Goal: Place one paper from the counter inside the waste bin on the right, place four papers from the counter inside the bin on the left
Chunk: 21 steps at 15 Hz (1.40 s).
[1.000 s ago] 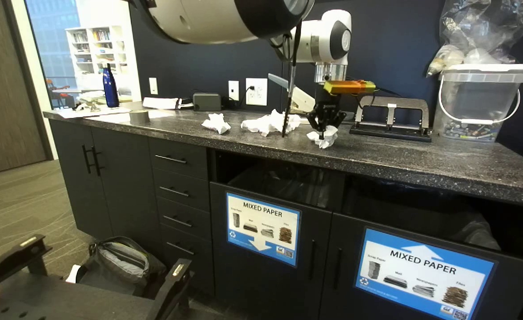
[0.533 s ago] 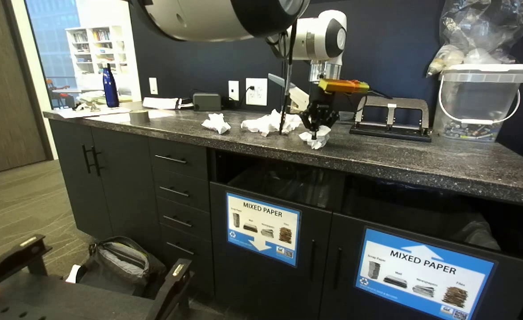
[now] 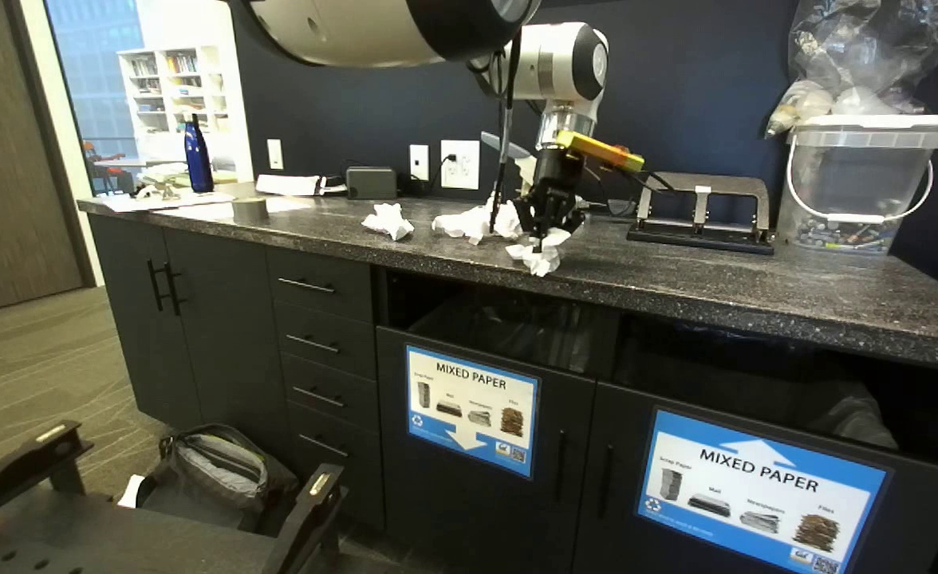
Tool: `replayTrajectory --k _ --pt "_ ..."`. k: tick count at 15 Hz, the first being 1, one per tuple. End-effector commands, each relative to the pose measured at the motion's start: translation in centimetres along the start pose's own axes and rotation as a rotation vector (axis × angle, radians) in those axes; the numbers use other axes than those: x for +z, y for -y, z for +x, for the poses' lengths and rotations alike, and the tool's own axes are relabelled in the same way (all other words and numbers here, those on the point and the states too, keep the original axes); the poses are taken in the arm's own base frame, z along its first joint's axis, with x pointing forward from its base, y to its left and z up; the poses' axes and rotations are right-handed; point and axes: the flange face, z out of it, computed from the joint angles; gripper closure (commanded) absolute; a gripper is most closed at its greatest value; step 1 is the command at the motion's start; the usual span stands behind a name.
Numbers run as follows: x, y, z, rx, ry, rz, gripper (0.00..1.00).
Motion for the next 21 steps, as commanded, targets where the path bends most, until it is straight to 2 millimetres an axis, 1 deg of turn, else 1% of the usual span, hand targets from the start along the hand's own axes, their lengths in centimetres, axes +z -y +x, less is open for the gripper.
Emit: replayTrajectory --k 1,3,5,9,13,17,19,21 --pt "1.2 1.3 -0.5 -0.027 0.090 0.089 0.93" --pt "1.7 1.9 -0.9 -0.046 0.125 0.144 0.93" --pt "2.2 2.1 -1.0 -0.066 0.126 0.169 0.93" --pt "3.5 2.1 -0.8 -0.152 0.119 0.199 0.93" --pt "4.9 2.9 -1.1 -0.247 0.141 0.291 0.93" --pt "5.3 2.3 -0.6 -0.277 0.121 0.244 0.93" --pt "5.4 2.7 -0.9 -0.280 0.138 0.278 0.94" --pt "5.3 2.6 -0.8 -0.242 0.151 0.258 0.93"
